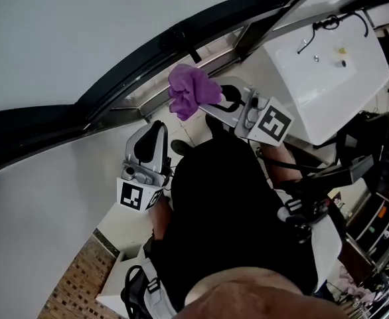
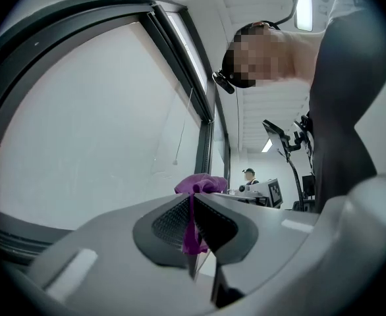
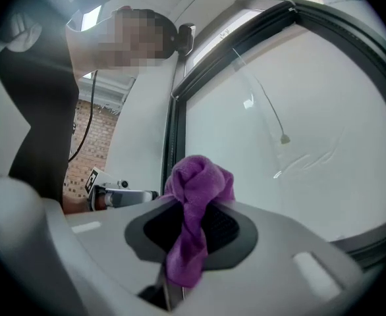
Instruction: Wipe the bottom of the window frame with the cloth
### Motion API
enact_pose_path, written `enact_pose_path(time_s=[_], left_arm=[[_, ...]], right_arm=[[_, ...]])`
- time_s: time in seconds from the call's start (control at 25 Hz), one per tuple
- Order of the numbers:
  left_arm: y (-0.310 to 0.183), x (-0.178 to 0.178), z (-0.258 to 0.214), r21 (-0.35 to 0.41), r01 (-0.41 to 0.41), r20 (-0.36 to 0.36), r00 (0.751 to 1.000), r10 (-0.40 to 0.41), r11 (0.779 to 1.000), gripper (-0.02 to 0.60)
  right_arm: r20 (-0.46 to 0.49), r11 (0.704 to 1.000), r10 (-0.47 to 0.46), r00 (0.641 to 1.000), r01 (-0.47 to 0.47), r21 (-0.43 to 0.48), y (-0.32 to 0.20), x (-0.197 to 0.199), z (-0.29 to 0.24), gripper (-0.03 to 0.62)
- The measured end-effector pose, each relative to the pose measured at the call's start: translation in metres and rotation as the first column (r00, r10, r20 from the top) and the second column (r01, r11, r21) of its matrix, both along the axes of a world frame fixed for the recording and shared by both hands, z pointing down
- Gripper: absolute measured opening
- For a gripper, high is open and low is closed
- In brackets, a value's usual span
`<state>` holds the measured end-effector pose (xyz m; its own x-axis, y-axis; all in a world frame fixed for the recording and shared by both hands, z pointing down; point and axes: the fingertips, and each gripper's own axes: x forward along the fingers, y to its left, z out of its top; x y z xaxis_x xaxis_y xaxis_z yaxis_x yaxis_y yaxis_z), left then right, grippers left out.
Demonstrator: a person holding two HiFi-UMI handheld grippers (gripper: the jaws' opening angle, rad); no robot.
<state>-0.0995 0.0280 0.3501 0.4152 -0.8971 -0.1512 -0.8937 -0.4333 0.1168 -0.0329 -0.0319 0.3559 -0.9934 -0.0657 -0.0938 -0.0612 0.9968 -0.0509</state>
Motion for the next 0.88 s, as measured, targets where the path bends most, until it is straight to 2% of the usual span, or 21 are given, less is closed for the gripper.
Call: enact_pose_path(time_s=[0.2, 0.88], left_arm=[[0.002, -0.003, 0.001, -0.003, 0.007, 0.006, 1.000, -0.007, 1.000, 0.000], [-0.005, 0.008, 0.008, -0.031, 0.010, 0.023, 1.000, -0.009, 0.999, 0.000]], right_arm=[[-0.006, 1.000, -0.029, 1.000, 0.029, -0.001, 0.010, -0.007, 0.003, 0.069], [0.033, 1.000, -0.026, 0.999, 0.026, -0.008, 0.006, 0.007, 0.000, 0.069]])
